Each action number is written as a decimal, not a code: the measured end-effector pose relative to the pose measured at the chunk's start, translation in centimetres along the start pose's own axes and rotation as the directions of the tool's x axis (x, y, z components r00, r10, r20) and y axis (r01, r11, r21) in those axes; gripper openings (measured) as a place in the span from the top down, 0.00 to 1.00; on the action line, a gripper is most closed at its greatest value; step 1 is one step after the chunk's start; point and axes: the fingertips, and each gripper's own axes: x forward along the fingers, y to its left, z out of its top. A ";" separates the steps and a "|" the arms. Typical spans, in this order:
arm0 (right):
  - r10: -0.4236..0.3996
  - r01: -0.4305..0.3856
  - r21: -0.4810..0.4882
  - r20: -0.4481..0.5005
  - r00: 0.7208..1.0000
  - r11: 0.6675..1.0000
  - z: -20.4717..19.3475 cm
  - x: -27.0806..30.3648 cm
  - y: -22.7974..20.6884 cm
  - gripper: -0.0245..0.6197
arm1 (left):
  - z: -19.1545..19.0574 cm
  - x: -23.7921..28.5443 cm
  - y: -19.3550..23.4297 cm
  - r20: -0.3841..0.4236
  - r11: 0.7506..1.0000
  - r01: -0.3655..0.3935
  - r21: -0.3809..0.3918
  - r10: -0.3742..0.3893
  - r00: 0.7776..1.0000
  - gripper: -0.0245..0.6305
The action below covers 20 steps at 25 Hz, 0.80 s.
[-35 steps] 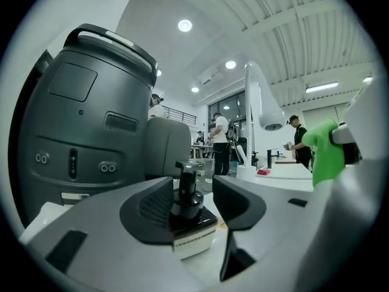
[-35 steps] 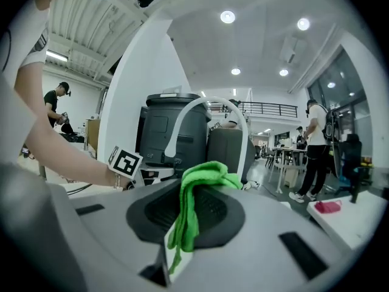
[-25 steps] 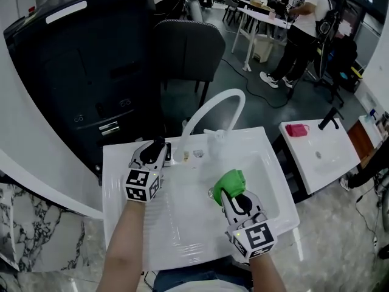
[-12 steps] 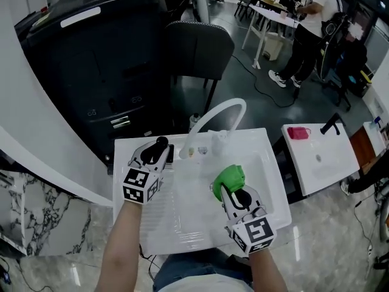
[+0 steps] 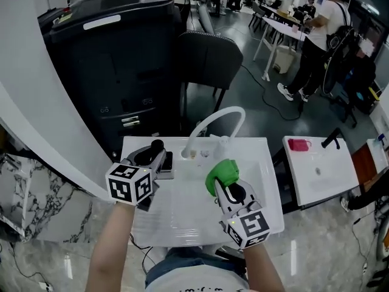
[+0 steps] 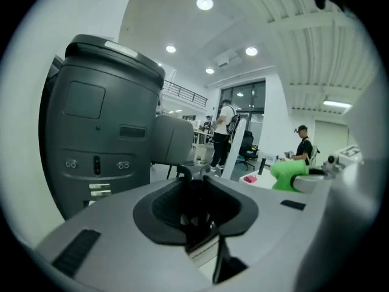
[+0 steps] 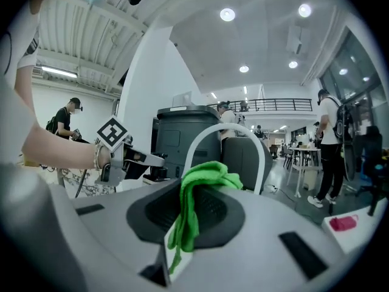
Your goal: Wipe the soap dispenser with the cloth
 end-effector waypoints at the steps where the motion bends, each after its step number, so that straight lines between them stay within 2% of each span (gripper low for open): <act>1: 0.009 -0.009 -0.001 0.006 1.000 1.000 0.2 0.1 0.3 0.89 | 0.1 -0.4 -0.1 -0.015 0.999 -0.003 -0.043 0.003 1.000 0.81; 4: 0.042 -0.042 -0.001 0.025 0.999 0.999 0.8 0.4 1.2 0.89 | -0.5 -1.3 -0.1 -0.083 0.979 -0.040 -0.199 0.024 0.996 0.81; 7: 0.100 -0.100 0.000 0.039 0.994 0.995 1.3 0.7 2.5 0.89 | -1.9 -1.6 -0.5 -0.150 0.925 -0.084 -0.370 0.030 0.988 0.81; 9: 0.139 -0.139 -0.006 0.040 0.989 0.990 1.5 0.9 3.6 0.89 | -2.7 -1.6 -0.9 -0.171 0.890 -0.101 -0.444 0.026 0.985 0.81; 12: 0.186 -0.188 0.037 0.051 0.981 0.981 1.5 1.2 5.2 0.89 | -3.2 -1.4 -1.7 -0.174 0.871 -0.108 -0.480 0.026 0.984 0.81; 17: 0.280 -0.286 0.163 0.060 0.958 0.944 0.6 2.7 6.8 0.89 | -2.7 -0.8 -3.5 -0.160 0.881 -0.101 -0.462 0.029 0.987 0.81; 20: 0.301 -0.302 0.188 0.035 0.953 0.935 -0.1 3.7 7.0 0.89 | -2.4 -0.9 -4.5 -0.148 0.887 -0.079 -0.455 0.012 0.989 0.81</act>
